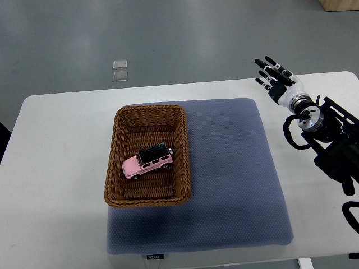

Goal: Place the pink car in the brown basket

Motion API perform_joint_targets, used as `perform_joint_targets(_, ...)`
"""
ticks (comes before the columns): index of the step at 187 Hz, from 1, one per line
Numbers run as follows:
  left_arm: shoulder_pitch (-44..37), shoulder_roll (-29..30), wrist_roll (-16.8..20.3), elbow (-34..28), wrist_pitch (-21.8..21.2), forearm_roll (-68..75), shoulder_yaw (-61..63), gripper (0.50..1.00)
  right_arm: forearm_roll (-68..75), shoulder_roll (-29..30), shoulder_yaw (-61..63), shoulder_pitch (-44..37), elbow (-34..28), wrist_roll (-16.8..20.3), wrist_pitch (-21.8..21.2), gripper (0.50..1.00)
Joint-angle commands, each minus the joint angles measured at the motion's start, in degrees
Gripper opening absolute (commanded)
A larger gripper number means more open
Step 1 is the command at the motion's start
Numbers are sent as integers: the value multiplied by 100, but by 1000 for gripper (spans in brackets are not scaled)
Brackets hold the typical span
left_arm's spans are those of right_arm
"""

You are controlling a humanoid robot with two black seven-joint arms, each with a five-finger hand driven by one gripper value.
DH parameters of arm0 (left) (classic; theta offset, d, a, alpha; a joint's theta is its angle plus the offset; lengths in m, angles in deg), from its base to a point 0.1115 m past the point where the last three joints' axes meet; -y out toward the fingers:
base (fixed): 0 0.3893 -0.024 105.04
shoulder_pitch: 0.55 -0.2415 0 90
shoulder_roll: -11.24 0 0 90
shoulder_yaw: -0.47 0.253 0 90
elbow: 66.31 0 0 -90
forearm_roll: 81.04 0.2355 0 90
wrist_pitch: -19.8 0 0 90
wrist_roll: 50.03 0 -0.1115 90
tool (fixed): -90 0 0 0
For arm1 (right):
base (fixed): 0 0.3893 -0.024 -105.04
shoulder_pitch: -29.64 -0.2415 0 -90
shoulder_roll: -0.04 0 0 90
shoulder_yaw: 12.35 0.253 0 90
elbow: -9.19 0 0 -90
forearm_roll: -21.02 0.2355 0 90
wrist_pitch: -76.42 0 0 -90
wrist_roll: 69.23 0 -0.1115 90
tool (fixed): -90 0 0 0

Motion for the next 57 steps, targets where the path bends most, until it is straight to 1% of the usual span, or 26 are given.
perform_joint_targets(1,0,0,0,0,0,0,-1,1000,0,-12,-7,7,18,-4,52,911)
perform_joint_targets(57,0,0,0,0,0,0,-1,1000,18,-12,19,7,27,-13,70,911)
